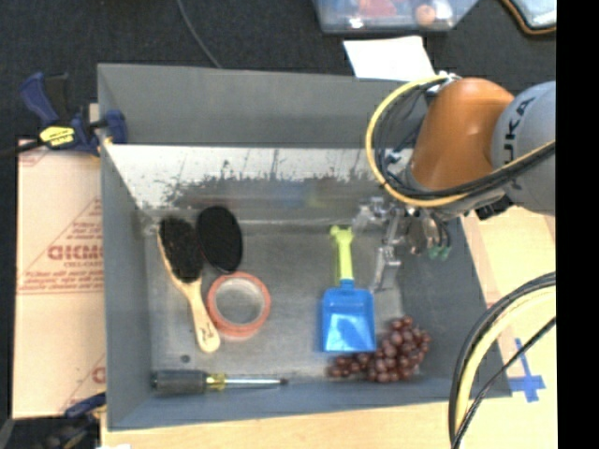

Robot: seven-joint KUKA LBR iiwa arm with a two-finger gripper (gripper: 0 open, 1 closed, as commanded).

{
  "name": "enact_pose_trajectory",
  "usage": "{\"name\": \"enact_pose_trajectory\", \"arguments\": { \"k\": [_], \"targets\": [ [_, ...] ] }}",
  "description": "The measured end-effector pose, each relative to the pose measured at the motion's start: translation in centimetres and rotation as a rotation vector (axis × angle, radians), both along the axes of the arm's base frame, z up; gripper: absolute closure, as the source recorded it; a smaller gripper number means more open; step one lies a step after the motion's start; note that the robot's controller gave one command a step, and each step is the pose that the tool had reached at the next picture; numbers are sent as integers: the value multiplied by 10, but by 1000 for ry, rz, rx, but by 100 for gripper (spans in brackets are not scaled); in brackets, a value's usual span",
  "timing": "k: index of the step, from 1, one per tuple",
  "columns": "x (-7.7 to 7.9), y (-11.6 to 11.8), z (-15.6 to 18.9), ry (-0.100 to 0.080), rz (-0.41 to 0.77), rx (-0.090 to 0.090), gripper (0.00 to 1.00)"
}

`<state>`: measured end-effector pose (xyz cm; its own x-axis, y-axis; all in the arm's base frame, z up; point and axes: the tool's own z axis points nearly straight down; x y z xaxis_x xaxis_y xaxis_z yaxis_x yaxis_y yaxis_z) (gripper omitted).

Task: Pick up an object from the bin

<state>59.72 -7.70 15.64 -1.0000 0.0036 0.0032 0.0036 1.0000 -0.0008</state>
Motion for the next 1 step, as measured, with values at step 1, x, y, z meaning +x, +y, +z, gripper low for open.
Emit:
{"name": "enact_pose_trajectory", "arguments": {
  "k": [1],
  "targets": [
    [2, 0, 4, -8, 3, -1, 0]
  ]
}}
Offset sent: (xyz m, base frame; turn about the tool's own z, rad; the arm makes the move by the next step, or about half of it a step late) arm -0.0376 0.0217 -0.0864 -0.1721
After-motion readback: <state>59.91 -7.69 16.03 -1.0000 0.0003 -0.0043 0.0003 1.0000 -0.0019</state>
